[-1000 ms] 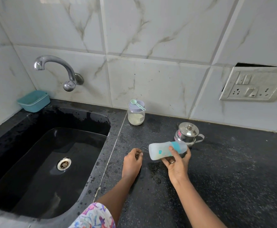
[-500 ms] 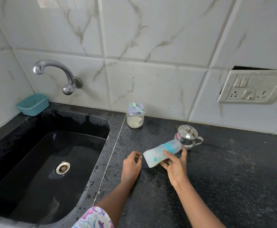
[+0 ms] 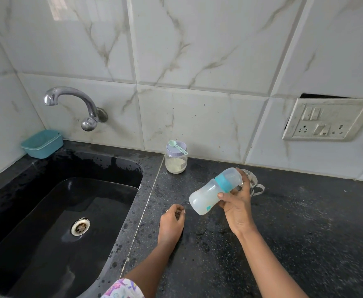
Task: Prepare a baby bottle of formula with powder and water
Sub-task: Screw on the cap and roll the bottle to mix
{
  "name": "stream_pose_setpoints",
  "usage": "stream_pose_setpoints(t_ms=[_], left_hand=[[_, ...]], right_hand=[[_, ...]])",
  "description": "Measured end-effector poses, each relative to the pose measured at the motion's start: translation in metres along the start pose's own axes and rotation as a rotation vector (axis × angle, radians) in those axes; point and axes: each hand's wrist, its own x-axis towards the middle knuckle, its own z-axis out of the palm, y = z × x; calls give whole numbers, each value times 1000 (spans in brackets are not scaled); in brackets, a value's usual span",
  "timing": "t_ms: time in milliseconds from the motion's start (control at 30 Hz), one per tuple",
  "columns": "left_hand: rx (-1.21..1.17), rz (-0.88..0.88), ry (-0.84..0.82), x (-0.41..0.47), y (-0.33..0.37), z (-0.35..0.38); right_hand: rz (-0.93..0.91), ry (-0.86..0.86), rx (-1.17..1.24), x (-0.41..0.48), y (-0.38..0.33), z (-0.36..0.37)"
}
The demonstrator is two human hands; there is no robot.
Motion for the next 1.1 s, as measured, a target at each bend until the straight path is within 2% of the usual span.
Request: stream_pose_setpoints(t_ms=[200,467,600,733,800,967,1033,1100], left_hand=[[11,6,0,-1,-1,1],[14,7,-6,0,0,0],[11,3,-4,0,-1,1],[19,12,-2,0,0,1],[22,11,1,1,0,0],[12,6,1,1,1,1],[22,8,1,1,1,1],[23,8,0,1,1,1]], right_hand=[[-29,-70,-51,2,-10,6],[-29,-71,-62,1,-10,7],[-7,34,101,2,-3,6],[130,220,415,-1,15,-2],[203,292,487,-4,23,-5],[312,281,310,-11,36,-10],[317,279,181,-13,36,-10],[291,320,177,-13,37,-10]])
